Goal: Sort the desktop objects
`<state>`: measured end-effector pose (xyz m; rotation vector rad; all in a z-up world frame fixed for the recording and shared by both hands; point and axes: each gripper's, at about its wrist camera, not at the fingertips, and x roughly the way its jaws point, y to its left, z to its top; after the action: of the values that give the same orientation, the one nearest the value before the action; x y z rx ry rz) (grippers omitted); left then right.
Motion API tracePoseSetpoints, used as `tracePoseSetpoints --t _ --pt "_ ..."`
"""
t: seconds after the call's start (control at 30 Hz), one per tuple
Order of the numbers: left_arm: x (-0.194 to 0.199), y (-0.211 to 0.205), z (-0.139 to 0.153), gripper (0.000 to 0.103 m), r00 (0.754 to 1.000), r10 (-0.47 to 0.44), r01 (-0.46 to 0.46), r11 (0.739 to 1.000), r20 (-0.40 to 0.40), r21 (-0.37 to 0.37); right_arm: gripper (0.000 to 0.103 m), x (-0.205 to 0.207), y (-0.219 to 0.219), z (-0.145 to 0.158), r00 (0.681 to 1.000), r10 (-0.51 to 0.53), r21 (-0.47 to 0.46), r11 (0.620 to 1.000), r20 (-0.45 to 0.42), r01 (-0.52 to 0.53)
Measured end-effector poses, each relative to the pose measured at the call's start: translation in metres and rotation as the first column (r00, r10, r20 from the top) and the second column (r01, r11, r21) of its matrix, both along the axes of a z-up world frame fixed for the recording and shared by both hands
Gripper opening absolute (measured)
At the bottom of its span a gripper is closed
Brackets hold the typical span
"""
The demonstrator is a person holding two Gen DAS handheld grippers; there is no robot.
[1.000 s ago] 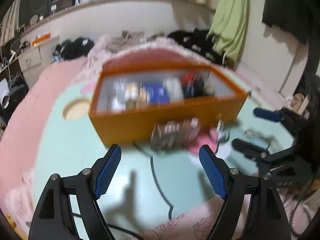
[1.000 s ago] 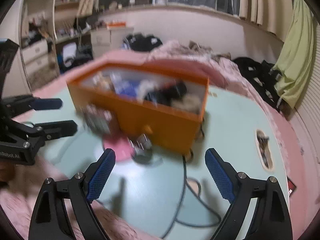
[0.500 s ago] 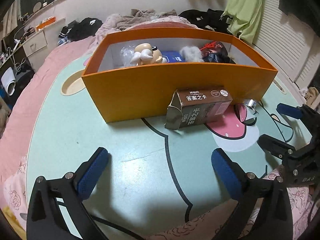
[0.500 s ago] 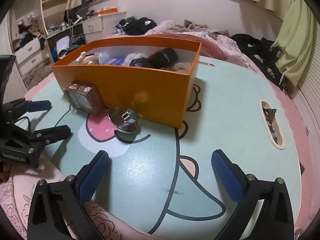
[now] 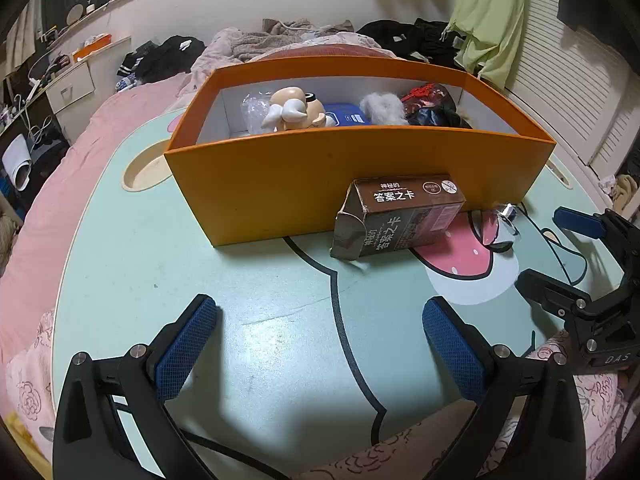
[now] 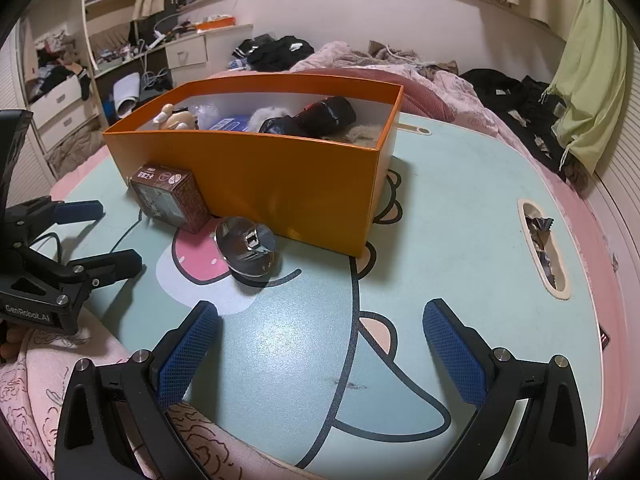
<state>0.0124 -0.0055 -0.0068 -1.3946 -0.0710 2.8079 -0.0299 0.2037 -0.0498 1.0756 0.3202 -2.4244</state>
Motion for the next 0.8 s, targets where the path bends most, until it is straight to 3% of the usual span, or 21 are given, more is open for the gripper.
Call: tracePoseSetpoints --t 0.8 --pt "0.0017 -0.0014 -0.0003 0.103 1.000 -0.001 0.001 1.000 -0.001 0.000 0.103 0.0004 0.0004 0.0001 1.000 0.000 0.000 1.000 0.000 0.000"
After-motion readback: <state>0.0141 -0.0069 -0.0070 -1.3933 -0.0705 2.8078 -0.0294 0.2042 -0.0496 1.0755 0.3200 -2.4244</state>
